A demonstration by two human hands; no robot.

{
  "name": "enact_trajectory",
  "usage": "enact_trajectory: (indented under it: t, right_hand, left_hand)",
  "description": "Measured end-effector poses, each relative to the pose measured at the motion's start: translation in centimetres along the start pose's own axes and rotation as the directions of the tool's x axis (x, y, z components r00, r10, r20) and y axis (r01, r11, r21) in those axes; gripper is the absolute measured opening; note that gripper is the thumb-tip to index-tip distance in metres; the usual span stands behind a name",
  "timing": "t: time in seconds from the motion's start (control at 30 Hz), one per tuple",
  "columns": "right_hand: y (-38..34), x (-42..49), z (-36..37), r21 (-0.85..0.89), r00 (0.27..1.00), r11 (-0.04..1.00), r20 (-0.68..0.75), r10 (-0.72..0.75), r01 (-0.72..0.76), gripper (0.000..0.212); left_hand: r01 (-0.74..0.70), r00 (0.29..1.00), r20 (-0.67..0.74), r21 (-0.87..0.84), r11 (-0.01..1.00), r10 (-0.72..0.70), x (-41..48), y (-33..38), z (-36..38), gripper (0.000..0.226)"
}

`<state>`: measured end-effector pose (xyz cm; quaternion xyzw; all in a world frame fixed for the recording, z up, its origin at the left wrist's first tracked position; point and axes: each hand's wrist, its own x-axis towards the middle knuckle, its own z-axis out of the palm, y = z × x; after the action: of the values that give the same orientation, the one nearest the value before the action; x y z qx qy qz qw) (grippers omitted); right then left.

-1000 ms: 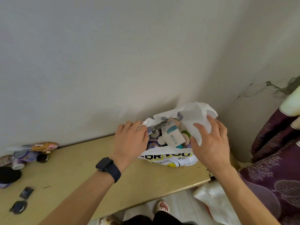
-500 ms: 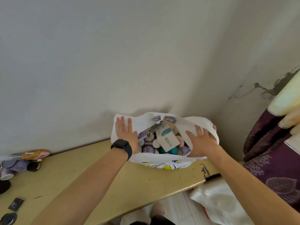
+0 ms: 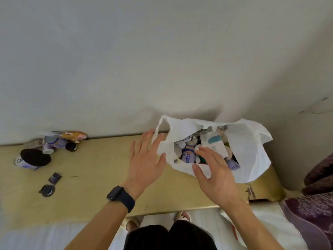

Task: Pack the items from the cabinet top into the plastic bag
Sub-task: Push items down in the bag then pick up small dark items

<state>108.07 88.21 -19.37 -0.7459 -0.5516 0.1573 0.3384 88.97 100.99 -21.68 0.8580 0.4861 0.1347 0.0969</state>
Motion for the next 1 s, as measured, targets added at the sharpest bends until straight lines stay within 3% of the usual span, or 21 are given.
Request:
enact_trajectory:
  t: [0.07, 0.17, 0.33, 0.47, 0.53, 0.67, 0.77, 1.0]
  right_hand:
    - [-2.5, -0.5, 2.9, 0.052, 0.995, 0.994, 0.025, -0.101, 0.100, 0.036]
    - [-6.2, -1.4, 7.4, 0.091, 0.967, 0.975, 0.137, -0.213, 0.202, 0.033]
    - [-11.7, -1.8, 15.8, 0.125, 0.886, 0.953, 0.351, -0.302, 0.275, 0.035]
    - [-14.8, -1.2, 23.6, 0.030, 0.824, 0.960, 0.505, -0.255, 0.279, 0.037]
    - [-15.9, -0.6, 27.6, -0.038, 0.755, 0.956, 0.623, -0.205, 0.291, 0.039]
    - [-18.4, 0.8, 35.0, -0.130, 0.513, 0.912, 0.853, -0.097, 0.388, 0.046]
    - [-21.3, 2.3, 40.4, -0.172, 0.404, 0.861, 0.914, -0.042, 0.479, 0.051]
    - [-29.8, 6.1, 53.1, -0.150, 0.337, 0.733, 0.935, -0.113, 0.663, 0.062]
  left_hand:
    - [0.151, 0.989, 0.007, -0.039, 0.988, -0.150, -2.5, -2.5, -0.2, 0.062]
    - [0.361, 0.924, 0.141, -0.023, 0.932, -0.354, -6.6, -7.3, -0.4, 0.065]
    - [0.602, 0.754, 0.304, 0.037, 0.798, -0.583, -13.1, -16.7, -0.5, 0.072]
    - [0.727, 0.583, 0.421, 0.111, 0.678, -0.695, -17.8, -24.3, -0.9, 0.073]
    - [0.768, 0.515, 0.451, 0.133, 0.626, -0.729, -19.9, -28.0, -1.1, 0.072]
    - [0.828, 0.412, 0.488, 0.152, 0.539, -0.770, -22.7, -34.8, -1.3, 0.071]
    - [0.851, 0.385, 0.494, 0.136, 0.507, -0.780, -22.8, -39.7, -1.5, 0.072]
    - [0.868, 0.385, 0.494, 0.094, 0.488, -0.780, -20.1, -49.3, -2.0, 0.078]
